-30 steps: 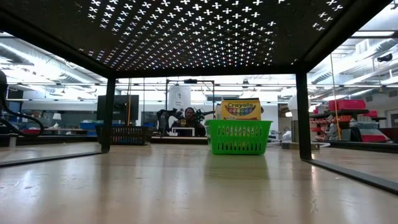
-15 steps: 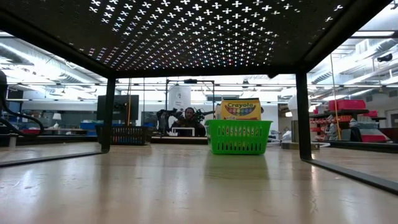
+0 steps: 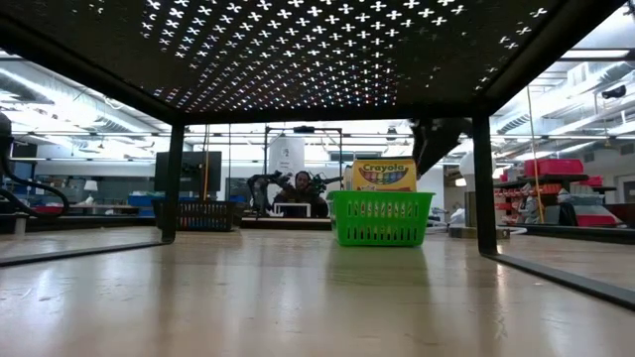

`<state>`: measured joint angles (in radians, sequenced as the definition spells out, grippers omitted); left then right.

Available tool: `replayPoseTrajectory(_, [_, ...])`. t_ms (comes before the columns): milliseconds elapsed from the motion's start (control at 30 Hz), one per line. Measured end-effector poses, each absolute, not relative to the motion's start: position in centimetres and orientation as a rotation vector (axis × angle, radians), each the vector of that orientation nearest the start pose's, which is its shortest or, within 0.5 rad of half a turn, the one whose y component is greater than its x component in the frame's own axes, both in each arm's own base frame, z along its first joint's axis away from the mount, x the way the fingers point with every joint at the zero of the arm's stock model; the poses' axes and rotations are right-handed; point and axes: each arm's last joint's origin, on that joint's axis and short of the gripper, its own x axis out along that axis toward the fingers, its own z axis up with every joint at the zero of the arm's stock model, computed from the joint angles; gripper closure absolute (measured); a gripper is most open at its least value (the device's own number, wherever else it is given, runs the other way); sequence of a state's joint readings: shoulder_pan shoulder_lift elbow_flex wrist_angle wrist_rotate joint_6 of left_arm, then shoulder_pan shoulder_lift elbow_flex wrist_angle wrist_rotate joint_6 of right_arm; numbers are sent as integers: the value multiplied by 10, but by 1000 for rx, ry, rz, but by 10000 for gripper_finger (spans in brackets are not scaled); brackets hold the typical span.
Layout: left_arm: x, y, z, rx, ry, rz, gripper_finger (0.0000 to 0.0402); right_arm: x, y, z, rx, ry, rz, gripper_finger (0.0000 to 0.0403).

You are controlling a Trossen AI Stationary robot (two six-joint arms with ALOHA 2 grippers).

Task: Pick & Place Office Desk Supplies
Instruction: Put the blue bin with the spring keychains on the shelf

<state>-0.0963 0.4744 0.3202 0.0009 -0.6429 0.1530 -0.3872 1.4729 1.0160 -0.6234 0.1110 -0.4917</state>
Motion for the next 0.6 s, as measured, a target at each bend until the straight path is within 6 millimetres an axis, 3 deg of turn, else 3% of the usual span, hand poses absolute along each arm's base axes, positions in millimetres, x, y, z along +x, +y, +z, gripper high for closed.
replayPoseTrajectory(367, [127,5,228,185,218,533,99,269,-132,210,-224,1187,-86,211])
replayPoseTrajectory(600, [126,5,227,182,226,533,99,271,-134,199,-187,1210,-28,211])
